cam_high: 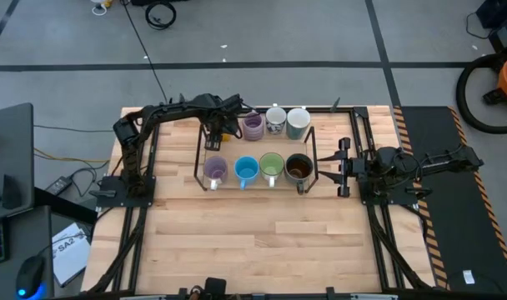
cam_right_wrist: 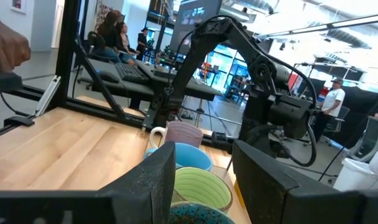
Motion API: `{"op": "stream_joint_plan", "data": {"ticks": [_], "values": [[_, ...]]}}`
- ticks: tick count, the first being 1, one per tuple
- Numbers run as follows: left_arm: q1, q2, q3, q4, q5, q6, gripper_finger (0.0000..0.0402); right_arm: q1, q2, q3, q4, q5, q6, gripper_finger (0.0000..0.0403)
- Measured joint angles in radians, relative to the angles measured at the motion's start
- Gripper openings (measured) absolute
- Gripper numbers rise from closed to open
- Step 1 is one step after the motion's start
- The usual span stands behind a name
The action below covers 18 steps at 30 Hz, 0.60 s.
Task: Place coffee mugs
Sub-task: Put the yellow mug on the shelf
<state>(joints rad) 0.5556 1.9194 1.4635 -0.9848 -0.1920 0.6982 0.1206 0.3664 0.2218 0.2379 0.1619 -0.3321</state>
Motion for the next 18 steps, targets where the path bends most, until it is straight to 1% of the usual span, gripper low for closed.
{"op": "stream_joint_plan", "data": {"ticks": [4,18], "values": [[-0.004,0.005,0.0,0.0,-0.01,0.002,0.0153,-0.001,0.0,0.0,0.0,-0.001,0.007,0.0166],[-0.011,0.005,0.0,0.003,-0.002,0.012,0.0035,-0.007,0.0,0.0,-0.001,-0.001,0.015,0.0166]]}}
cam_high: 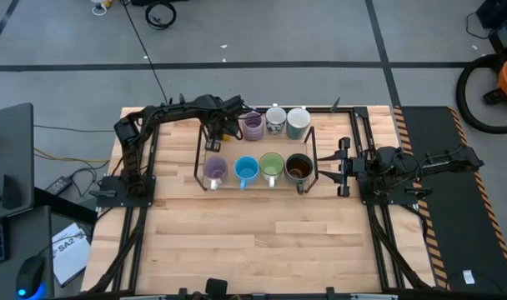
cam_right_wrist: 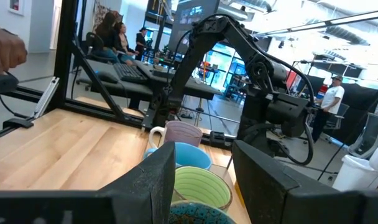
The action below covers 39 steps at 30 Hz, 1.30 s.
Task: Place coffee mugs
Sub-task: Put the yellow mug on the shelf
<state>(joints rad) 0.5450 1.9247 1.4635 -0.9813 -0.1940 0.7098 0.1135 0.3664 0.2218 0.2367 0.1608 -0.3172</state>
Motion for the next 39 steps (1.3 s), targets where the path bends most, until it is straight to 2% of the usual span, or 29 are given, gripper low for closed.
{"op": "stream_joint_plan", "data": {"ticks": [10,14,29,34,39], "values": [[0.001,0.001,0.02,-0.004,0.004,-0.088,0.0027,0.0,0.0,0.0,0.008,0.0,0.0,0.0166],[0.002,0.001,0.064,-0.024,0.046,-0.121,0.0027,0.0,0.0,0.0,0.009,-0.005,0.0,0.0166],[-0.009,0.0,0.302,-0.284,0.127,-0.271,0.0027,0.0,0.0,0.0,0.024,-0.033,0.008,0.0166],[-0.055,0.0,0.288,-0.346,0.139,-0.345,0.0026,0.0,0.0,0.0,0.025,-0.033,0.012,0.0166],[-0.118,0.0,0.264,-0.336,0.14,-0.397,0.0026,0.0,0.0,0.0,0.025,-0.034,0.027,0.0166]]}}
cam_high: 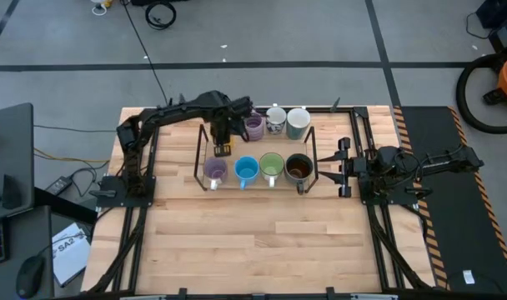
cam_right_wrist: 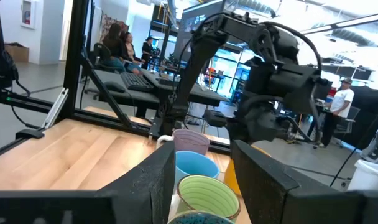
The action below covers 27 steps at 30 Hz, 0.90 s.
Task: Place coffee mugs
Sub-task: Put the yellow mug on the shelf
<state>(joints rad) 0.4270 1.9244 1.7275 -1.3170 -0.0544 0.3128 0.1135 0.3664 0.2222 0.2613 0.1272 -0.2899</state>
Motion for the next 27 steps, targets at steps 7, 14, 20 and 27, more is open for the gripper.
{"op": "stream_joint_plan", "data": {"ticks": [7,14,20,27], "values": [[-0.039,0.0,0.0,-0.025,-0.002,-0.041,0.0026,0.0,0.0,0.0,0.015,-0.024,0.003,0.0166],[-0.04,0.0,-0.001,-0.042,0.008,-0.082,0.0026,0.0,0.0,0.0,0.014,-0.024,0.007,0.0166],[-0.057,0.0,-0.001,-0.049,0.016,-0.105,0.0026,0.0,0.0,0.0,0.014,-0.024,0.007,0.0166],[-0.084,0.0,-0.001,-0.058,0.016,-0.127,0.0032,0.0,0.0,0.0,0.014,-0.025,0.01,0.0166]]}}
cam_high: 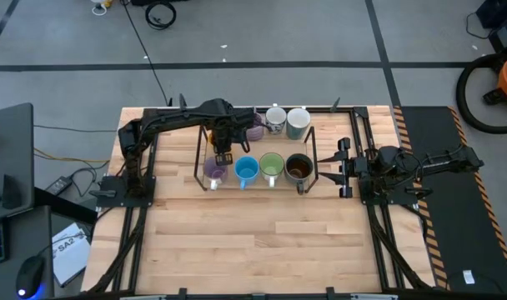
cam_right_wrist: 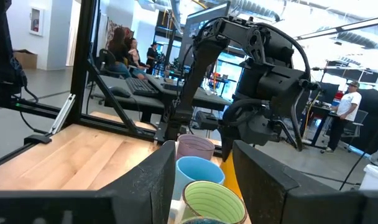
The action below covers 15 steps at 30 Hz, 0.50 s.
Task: Place coffee mugs
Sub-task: Put the yellow mug on the shelf
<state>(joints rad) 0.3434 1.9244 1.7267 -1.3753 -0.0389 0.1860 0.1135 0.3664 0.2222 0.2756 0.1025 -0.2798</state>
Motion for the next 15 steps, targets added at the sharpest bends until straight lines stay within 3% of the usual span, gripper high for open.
{"op": "stream_joint_plan", "data": {"ticks": [15], "values": [[-0.018,0.0,0.0,-0.026,0.0,-0.019,0.0037,0.0,0.0,0.0,0.0,0.0,-0.001,0.0166]]}}
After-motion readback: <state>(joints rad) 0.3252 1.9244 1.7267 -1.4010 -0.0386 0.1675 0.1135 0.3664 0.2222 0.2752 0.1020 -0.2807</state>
